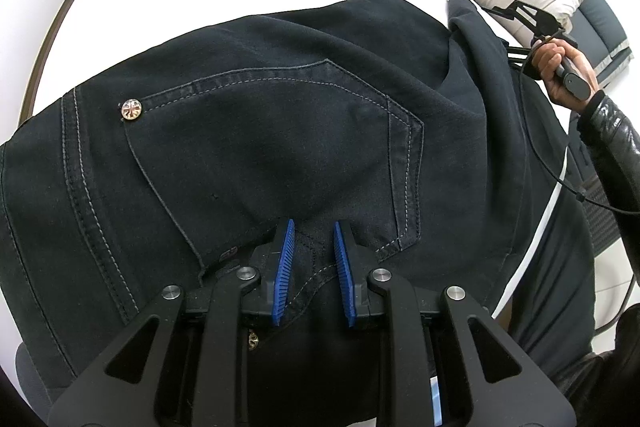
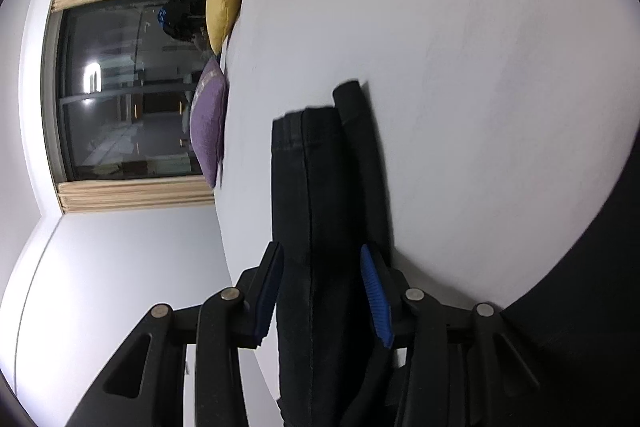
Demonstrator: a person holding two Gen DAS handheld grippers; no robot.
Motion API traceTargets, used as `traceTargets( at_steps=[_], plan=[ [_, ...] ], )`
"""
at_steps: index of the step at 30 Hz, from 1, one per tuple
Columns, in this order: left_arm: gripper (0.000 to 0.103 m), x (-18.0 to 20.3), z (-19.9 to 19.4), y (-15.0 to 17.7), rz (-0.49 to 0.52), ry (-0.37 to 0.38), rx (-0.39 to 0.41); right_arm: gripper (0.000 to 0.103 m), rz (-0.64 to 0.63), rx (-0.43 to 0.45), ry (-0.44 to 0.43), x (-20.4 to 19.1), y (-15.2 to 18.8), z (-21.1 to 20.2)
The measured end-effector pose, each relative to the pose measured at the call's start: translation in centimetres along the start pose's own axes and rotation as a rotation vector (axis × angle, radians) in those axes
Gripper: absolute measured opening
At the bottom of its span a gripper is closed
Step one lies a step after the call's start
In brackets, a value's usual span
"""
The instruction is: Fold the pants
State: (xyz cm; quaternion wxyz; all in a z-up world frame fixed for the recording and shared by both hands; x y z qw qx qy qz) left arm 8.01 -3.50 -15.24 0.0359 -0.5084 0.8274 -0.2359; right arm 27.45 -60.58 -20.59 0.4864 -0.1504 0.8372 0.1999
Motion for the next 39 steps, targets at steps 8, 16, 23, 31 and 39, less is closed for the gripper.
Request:
traceTargets(
  at_steps=[8,16,23,31,39],
  plan=[
    [0.02,0.1,-0.2,0.1,0.0,-0.006,0.0,0.032,0.033,-0.045,-0.096,-0.7,-1.6,2.9],
    [0.02,0.1,-0.3,0.1,0.002,-0.006,0.001,0.005,-0.087,0.066,-0.042,-2.6,-1.7,1.2],
    [0.02,0.1,-0.4,0.3,0.004,-0.003,0.017,0.005,-0.191,0.3,-0.07,-4.6,-0.2,-11.6],
    [0.02,0.0,-0.6,0.7,0.011,0.004,0.024,0.004,0.011,0.475,0.07,6.6,1.3,-23.1],
    [0.02,0.6,-0.4,0.3,0.01,-0.008,0.015,0.036,0.078,0.405,0.067,9.3,1.7,-21.6]
  ],
)
Point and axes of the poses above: each gripper's, at about its wrist camera, not at the fingertips, and z roughly the way its jaws point, x to its right, y to its underside, the point moved 5 cm from there along z, roughly the way its jaws point, and after that the axes turned 9 degrees about z, right-handed, at the moved point
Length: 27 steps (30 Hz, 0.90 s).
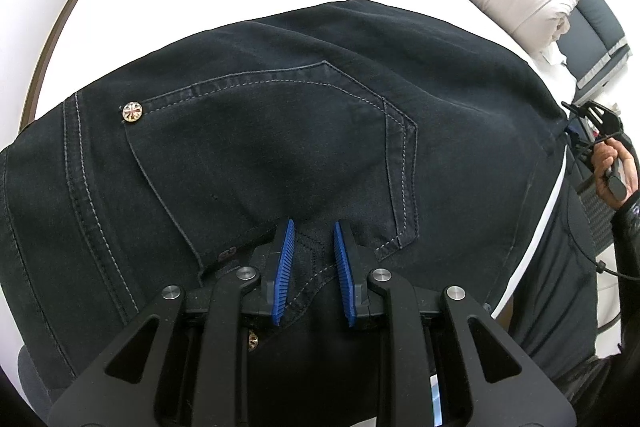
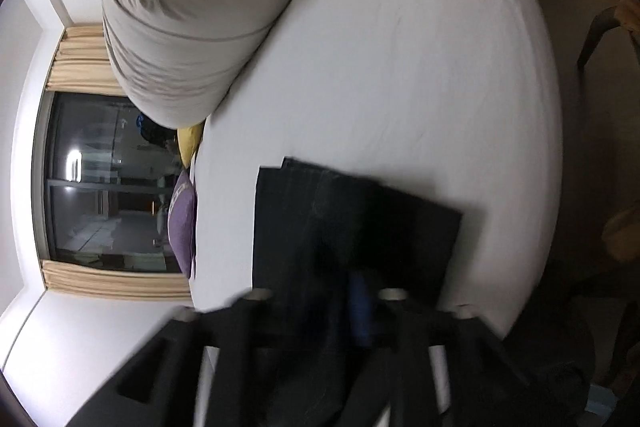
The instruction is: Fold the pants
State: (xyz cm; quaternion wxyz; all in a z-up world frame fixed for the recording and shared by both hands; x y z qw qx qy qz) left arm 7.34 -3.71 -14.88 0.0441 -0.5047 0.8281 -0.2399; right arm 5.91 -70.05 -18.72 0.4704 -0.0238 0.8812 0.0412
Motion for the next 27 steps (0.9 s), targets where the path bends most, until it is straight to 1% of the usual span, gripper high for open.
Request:
traceTargets(
  at_steps=[1,2,3,8,11,12,17,18,19,21,22,23,24,25,27],
  plan=[
    [0.02,0.0,0.0,0.0,-0.002,0.002,0.001,0.035,-0.023,0.006,0.01,-0.2,0.0,0.2],
    [0.02,0.0,0.0,0.0,-0.003,0.002,0.001,0.018,-0.047,0.012,0.02,0.1,0.1,0.1],
    [0.02,0.0,0.0,0.0,-0.003,0.003,0.0,0.006,-0.061,0.018,0.032,0.0,0.0,0.1],
    [0.02,0.0,0.1,-0.2,0.008,0.005,-0.012,0.003,-0.065,0.075,0.128,1.3,-1.2,-0.3],
    [0.02,0.0,0.1,-0.5,0.016,0.008,-0.02,0.003,-0.123,0.096,0.196,0.8,-0.9,-0.4],
    [0.02,0.0,0.2,-0.6,0.017,0.008,-0.022,0.003,-0.138,0.103,0.215,1.3,-0.5,-0.8],
    [0.02,0.0,0.1,-1.2,0.021,0.021,-0.027,0.002,-0.134,0.102,0.264,1.5,-0.6,-0.5],
    [0.02,-0.1,0.1,-1.3,0.021,0.024,-0.027,0.001,-0.159,0.093,0.287,1.2,-0.6,0.0],
    [0.02,-0.1,0.1,-1.4,0.023,0.029,-0.025,0.001,-0.21,0.083,0.326,0.8,-0.6,0.3],
    [0.02,-0.5,0.0,-1.4,0.02,0.036,-0.02,0.021,-0.265,0.092,0.382,0.1,-0.5,-0.4],
    [0.02,-0.6,0.0,-1.4,0.015,0.041,-0.013,0.042,-0.281,0.119,0.414,-0.3,-0.7,-1.1],
    [0.02,-0.9,-0.2,-1.1,0.014,0.045,-0.008,0.055,-0.304,0.176,0.465,-0.8,-0.6,-2.4],
    [0.02,-1.0,-0.3,-1.0,0.012,0.046,-0.002,0.071,-0.318,0.221,0.489,-1.4,-0.4,-3.5],
    [0.02,-1.1,-0.3,-0.9,0.009,0.049,0.004,0.071,-0.338,0.24,0.474,-2.3,0.3,-4.8],
    [0.02,-1.4,-0.3,-0.6,0.0,0.058,0.016,0.069,-0.401,0.157,0.371,-3.9,2.8,-5.7]
  ],
)
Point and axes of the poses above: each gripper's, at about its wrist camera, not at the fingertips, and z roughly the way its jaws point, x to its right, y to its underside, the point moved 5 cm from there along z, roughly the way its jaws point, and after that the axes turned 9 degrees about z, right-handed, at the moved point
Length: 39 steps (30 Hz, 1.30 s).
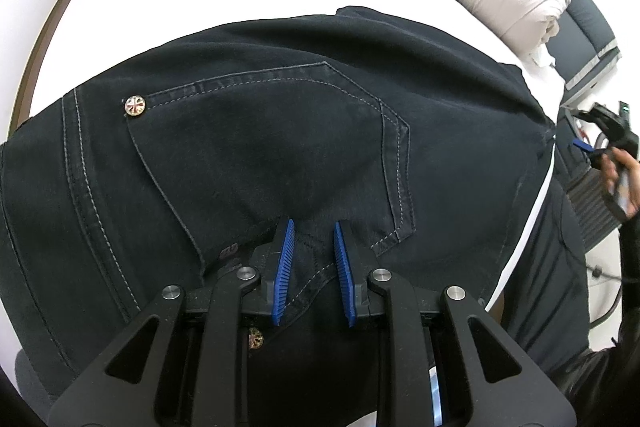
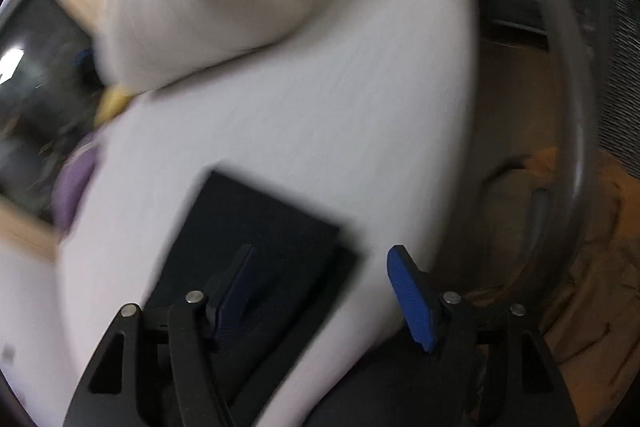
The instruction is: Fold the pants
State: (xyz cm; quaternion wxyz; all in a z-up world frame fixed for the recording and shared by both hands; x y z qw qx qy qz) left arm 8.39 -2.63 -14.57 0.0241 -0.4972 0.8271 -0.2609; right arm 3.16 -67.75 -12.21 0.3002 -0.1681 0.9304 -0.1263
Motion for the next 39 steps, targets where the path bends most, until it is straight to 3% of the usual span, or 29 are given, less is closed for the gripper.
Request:
traceTargets(
  at_steps=[2,5,9,17,23,24,25,30,36,39],
  plan=[
    [0.02,-0.2,-0.1,0.3,-0.002,0.006,0.009,0.058,-0.059,-0.096,-0.141,-2.5,2.8,-1.1],
    [0.02,-0.4,-0.3,0.6,-0.009,0.015,0.022,0.048,-0.074,-0.32,-0.327,-5.5,8.6,-1.0],
    [0.02,-0.5,-0.6,1.0,-0.017,0.027,0.034,0.047,-0.011,-0.508,-0.344,-6.8,14.8,2.1],
    [0.02,-1.5,-1.3,1.6,-0.029,0.043,0.046,0.047,0.129,-0.696,-0.334,-6.2,20.1,5.8],
    [0.02,-1.1,-1.2,1.5,-0.025,0.038,0.043,0.042,0.173,-0.716,-0.36,-5.9,21.2,6.6],
    [0.02,-1.0,-1.1,1.4,-0.024,0.036,0.042,0.034,0.174,-0.715,-0.37,-6.0,21.2,6.9],
    [0.02,-0.9,-1.1,1.4,-0.022,0.034,0.041,0.005,0.165,-0.708,-0.369,-5.9,21.0,6.9],
    [0.02,-0.4,-1.1,1.0,-0.012,0.027,0.033,0.004,0.051,-0.654,-0.328,-5.7,20.9,5.4],
    [0.02,0.4,-1.5,1.2,0.039,0.0,0.017,0.002,0.063,-0.629,-0.32,-2.8,20.4,4.5],
    [0.02,0.5,-1.7,1.1,0.032,-0.007,0.022,0.003,0.042,-0.634,-0.327,-4.0,21.3,4.9]
  ],
)
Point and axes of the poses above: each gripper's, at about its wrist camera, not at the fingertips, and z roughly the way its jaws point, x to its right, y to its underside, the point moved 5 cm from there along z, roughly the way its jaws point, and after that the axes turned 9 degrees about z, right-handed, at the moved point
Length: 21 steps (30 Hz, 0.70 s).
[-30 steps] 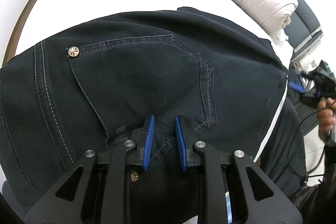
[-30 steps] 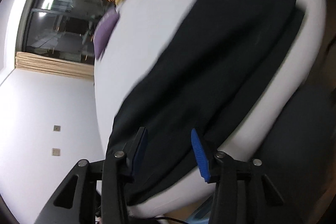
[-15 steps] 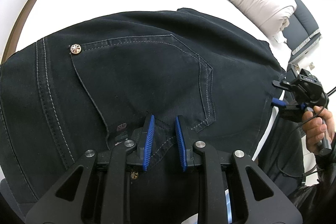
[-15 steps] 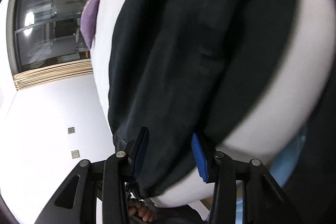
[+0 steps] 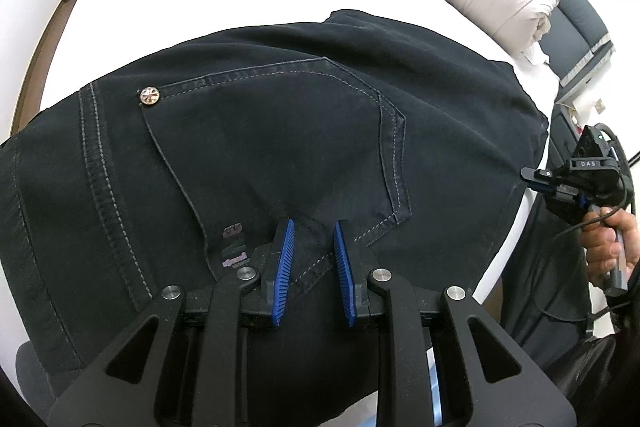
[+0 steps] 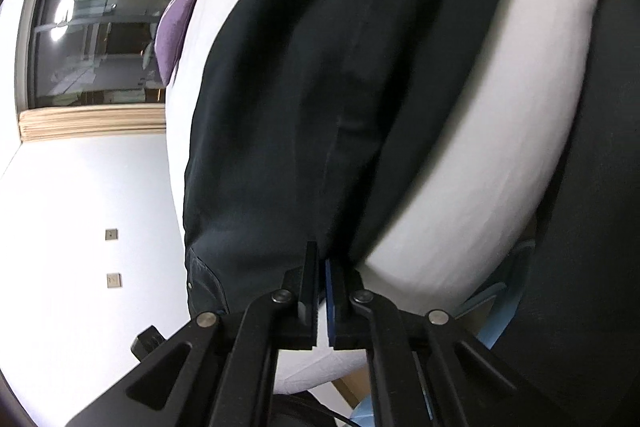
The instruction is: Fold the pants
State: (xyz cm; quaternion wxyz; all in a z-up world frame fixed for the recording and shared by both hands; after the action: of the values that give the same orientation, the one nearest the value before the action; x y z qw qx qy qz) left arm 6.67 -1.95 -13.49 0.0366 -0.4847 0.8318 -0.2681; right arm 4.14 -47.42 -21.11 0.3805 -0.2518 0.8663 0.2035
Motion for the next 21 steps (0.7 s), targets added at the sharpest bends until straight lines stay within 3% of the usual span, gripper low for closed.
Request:
traceTargets(
  at_steps=[4,7,10,12,13,14,21],
  plan=[
    [0.02,1.3,-1.8,-0.5,0.028,-0.065,0.035,0.009,0.001,-0.032,-0.017,-1.1,0.3,0.6],
    [0.021,3.2,-3.4,-2.0,0.042,-0.028,0.109,0.019,0.029,-0.039,-0.062,-1.4,-0.1,0.8],
    [0.021,5.3,-2.6,-3.1,0.089,0.003,0.106,0.019,0.036,-0.068,-0.076,-2.0,0.0,1.8],
    [0.021,6.2,-0.8,-2.8,0.108,0.004,0.061,0.018,0.005,-0.109,-0.08,-2.7,0.8,2.8],
    [0.021,6.3,0.0,-2.5,0.108,0.005,0.039,0.007,-0.032,-0.126,-0.062,-3.0,1.2,3.3],
    [0.021,6.4,0.9,-1.9,0.105,-0.002,0.008,0.005,-0.068,-0.129,-0.033,-3.2,1.7,3.8],
    [0.02,6.1,0.9,-0.2,0.124,-0.016,-0.002,0.002,-0.101,-0.128,0.017,-2.5,2.1,3.7]
  ],
)
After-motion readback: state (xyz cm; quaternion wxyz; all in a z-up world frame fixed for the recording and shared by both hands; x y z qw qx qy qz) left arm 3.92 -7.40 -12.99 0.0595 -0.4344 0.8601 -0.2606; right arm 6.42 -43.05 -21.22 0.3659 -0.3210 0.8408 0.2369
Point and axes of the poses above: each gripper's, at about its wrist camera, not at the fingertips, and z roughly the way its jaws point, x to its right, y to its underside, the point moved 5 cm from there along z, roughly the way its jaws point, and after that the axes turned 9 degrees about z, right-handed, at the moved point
